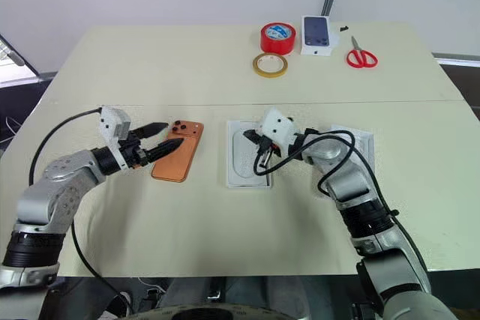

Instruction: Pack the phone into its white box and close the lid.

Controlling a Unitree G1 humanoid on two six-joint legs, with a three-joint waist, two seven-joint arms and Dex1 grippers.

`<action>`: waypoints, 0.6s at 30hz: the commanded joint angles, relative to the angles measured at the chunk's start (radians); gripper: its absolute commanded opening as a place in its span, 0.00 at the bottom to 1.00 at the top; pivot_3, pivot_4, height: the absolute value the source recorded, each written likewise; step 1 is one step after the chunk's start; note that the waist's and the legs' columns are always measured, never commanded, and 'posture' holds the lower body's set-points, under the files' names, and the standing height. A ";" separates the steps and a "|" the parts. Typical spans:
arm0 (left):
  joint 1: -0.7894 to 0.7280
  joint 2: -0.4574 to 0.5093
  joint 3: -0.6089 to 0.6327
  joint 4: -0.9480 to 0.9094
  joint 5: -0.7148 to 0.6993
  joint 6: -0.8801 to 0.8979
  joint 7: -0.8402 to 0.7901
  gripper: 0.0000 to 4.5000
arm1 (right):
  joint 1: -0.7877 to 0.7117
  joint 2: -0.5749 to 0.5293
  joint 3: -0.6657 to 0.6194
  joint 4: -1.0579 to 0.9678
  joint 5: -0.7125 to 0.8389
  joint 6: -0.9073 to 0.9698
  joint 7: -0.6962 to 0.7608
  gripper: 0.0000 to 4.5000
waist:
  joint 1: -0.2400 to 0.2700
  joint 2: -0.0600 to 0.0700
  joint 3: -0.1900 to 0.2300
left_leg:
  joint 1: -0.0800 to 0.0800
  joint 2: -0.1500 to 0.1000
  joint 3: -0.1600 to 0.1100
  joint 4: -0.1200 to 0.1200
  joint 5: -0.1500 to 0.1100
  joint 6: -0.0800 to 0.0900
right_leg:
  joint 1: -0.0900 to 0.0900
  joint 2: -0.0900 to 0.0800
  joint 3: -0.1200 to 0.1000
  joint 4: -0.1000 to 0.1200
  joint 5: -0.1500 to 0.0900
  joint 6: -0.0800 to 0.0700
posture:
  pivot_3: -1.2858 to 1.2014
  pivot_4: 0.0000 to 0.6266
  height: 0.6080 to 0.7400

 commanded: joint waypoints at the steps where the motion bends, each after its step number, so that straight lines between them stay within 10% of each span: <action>1: 0.011 0.013 0.017 0.036 0.047 -0.143 -0.072 0.81 | -0.042 0.005 0.059 -0.026 -0.060 0.004 0.015 0.01 | -0.002 0.000 0.000 | -0.003 0.000 0.000 0.000 0.000 -0.001 | -0.003 0.000 0.000 0.000 0.000 0.000 | 0.52 0.24 1.00; 18: 0.048 -0.028 0.020 0.057 0.065 -0.224 -0.099 0.81 | -0.035 -0.156 0.134 -0.061 -0.206 -0.012 0.165 0.01 | 0.000 -0.001 -0.001 | -0.001 0.000 0.001 0.000 -0.001 0.006 | -0.002 0.000 0.000 0.003 0.001 -0.001 | 0.52 0.24 1.00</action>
